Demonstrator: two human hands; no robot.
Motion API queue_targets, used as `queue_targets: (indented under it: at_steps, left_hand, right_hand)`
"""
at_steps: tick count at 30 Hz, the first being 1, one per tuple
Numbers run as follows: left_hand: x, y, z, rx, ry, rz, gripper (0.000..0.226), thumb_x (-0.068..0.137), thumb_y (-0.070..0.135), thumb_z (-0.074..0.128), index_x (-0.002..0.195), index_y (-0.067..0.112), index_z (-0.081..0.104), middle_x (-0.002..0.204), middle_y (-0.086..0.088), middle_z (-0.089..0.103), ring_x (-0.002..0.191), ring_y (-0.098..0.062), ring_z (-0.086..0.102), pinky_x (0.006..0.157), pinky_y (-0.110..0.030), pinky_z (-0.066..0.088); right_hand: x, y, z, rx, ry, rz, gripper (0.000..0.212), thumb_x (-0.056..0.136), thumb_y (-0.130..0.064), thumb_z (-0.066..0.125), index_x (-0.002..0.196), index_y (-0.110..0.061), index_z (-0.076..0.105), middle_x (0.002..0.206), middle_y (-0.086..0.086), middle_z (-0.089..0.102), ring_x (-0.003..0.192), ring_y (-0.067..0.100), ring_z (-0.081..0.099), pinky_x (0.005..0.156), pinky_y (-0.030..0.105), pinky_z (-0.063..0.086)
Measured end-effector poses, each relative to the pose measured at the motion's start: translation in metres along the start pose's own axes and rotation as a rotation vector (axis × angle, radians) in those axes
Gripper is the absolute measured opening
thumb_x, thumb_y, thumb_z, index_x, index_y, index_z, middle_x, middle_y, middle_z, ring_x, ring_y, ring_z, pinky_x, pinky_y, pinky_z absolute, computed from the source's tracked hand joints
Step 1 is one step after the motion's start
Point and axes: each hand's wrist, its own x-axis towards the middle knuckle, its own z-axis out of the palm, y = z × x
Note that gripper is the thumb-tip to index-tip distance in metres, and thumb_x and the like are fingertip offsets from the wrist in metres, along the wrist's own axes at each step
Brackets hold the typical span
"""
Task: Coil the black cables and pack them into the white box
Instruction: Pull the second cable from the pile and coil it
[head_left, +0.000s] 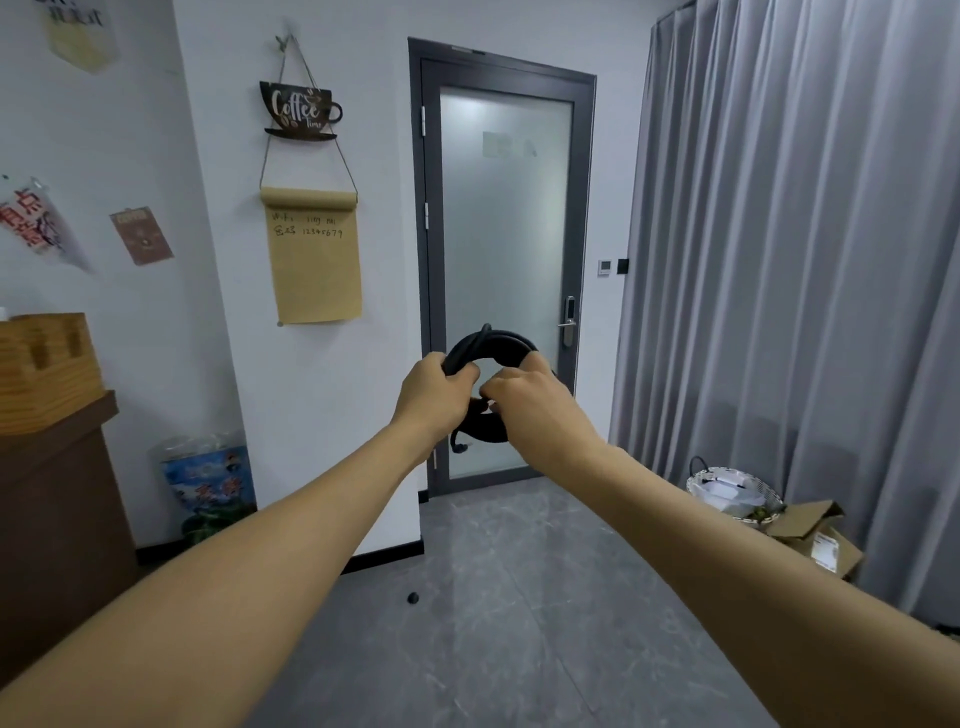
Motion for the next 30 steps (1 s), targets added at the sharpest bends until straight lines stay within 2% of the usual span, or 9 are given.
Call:
queue_targets:
  at_steps: [4, 7, 12, 15, 17, 20, 22, 26, 30]
  left_hand:
    - [-0.002, -0.001, -0.006, 0.05, -0.01, 0.032, 0.016, 0.093, 0.025, 0.049, 0.089, 0.01, 0.05, 0.078, -0.004, 0.054, 0.07, -0.018, 0.052, 0.055, -0.024, 0.039]
    - [-0.004, -0.002, -0.008, 0.078, -0.016, 0.05, 0.018, 0.095, 0.027, 0.048, 0.089, 0.01, 0.048, 0.077, -0.002, 0.053, 0.067, -0.014, 0.051, 0.049, -0.019, 0.036]
    - [-0.003, -0.009, -0.022, 0.16, -0.033, 0.084, 0.018, 0.096, 0.027, 0.046, 0.092, 0.01, 0.052, 0.082, -0.003, 0.06, 0.072, -0.015, 0.055, 0.056, -0.021, 0.039]
    - [-0.003, -0.016, -0.026, 0.171, -0.041, 0.052, 0.017, 0.095, 0.026, 0.048, 0.083, 0.014, 0.049, 0.079, -0.004, 0.058, 0.073, -0.02, 0.059, 0.057, -0.023, 0.04]
    - [-0.003, -0.019, -0.022, 0.162, -0.037, 0.043, 0.017, 0.095, 0.026, 0.048, 0.085, 0.012, 0.05, 0.084, -0.009, 0.06, 0.082, -0.027, 0.064, 0.063, -0.027, 0.043]
    - [-0.003, -0.016, -0.016, 0.176, 0.0, 0.066, 0.017, 0.095, 0.024, 0.048, 0.087, 0.01, 0.049, 0.082, -0.007, 0.058, 0.076, -0.022, 0.058, 0.058, -0.024, 0.04]
    - [-0.002, -0.013, -0.014, 0.153, -0.001, 0.072, 0.016, 0.095, 0.024, 0.048, 0.089, 0.009, 0.049, 0.087, -0.011, 0.061, 0.079, -0.024, 0.058, 0.061, -0.027, 0.042]
    - [0.0, -0.021, -0.018, 0.169, -0.051, 0.041, 0.016, 0.095, 0.026, 0.048, 0.091, 0.01, 0.049, 0.085, -0.007, 0.057, 0.08, -0.023, 0.054, 0.065, -0.029, 0.041]
    - [0.0, -0.031, -0.019, 0.108, -0.118, -0.015, 0.014, 0.096, 0.026, 0.048, 0.09, 0.014, 0.05, 0.087, -0.008, 0.057, 0.089, -0.029, 0.061, 0.076, -0.034, 0.047]
  right_hand:
    - [0.003, -0.003, -0.006, -0.072, -0.062, -0.05, 0.031, 0.093, -0.004, 0.048, 0.122, -0.01, 0.054, 0.12, 0.004, 0.052, 0.123, 0.027, 0.033, 0.095, 0.028, 0.037]
    - [0.006, -0.004, -0.008, -0.062, -0.057, -0.028, 0.022, 0.096, -0.009, 0.046, 0.115, -0.008, 0.057, 0.116, 0.003, 0.054, 0.122, 0.025, 0.035, 0.092, 0.03, 0.041]
    - [0.008, -0.001, -0.003, 0.133, -0.005, -0.012, 0.018, 0.094, -0.006, 0.048, 0.099, -0.006, 0.065, 0.107, 0.003, 0.058, 0.11, 0.019, 0.045, 0.082, 0.025, 0.041]
    - [0.004, 0.001, -0.009, 0.331, -0.121, 0.012, 0.019, 0.092, -0.004, 0.049, 0.095, 0.001, 0.067, 0.103, 0.008, 0.061, 0.102, 0.021, 0.051, 0.086, 0.026, 0.04]
    - [0.004, 0.0, -0.012, 0.316, -0.215, -0.013, 0.02, 0.092, -0.005, 0.047, 0.096, 0.002, 0.065, 0.101, 0.011, 0.06, 0.1, 0.023, 0.049, 0.084, 0.025, 0.037]
    - [0.008, -0.006, -0.008, 0.165, -0.307, -0.025, 0.029, 0.098, -0.021, 0.041, 0.103, -0.001, 0.062, 0.103, 0.012, 0.056, 0.105, 0.023, 0.038, 0.084, 0.022, 0.024]
    - [0.009, -0.006, -0.001, 0.153, -0.269, 0.006, 0.033, 0.099, -0.029, 0.042, 0.105, -0.005, 0.063, 0.102, 0.008, 0.052, 0.111, 0.022, 0.033, 0.091, 0.027, 0.032]
    - [0.003, 0.0, -0.001, 0.494, -0.111, 0.106, 0.024, 0.095, -0.015, 0.05, 0.088, 0.001, 0.067, 0.09, 0.004, 0.054, 0.087, 0.019, 0.051, 0.074, 0.023, 0.039]
    - [-0.008, 0.014, -0.008, 0.634, -0.202, 0.057, 0.02, 0.093, -0.016, 0.056, 0.09, -0.003, 0.071, 0.099, -0.001, 0.057, 0.09, 0.015, 0.056, 0.083, 0.021, 0.043]
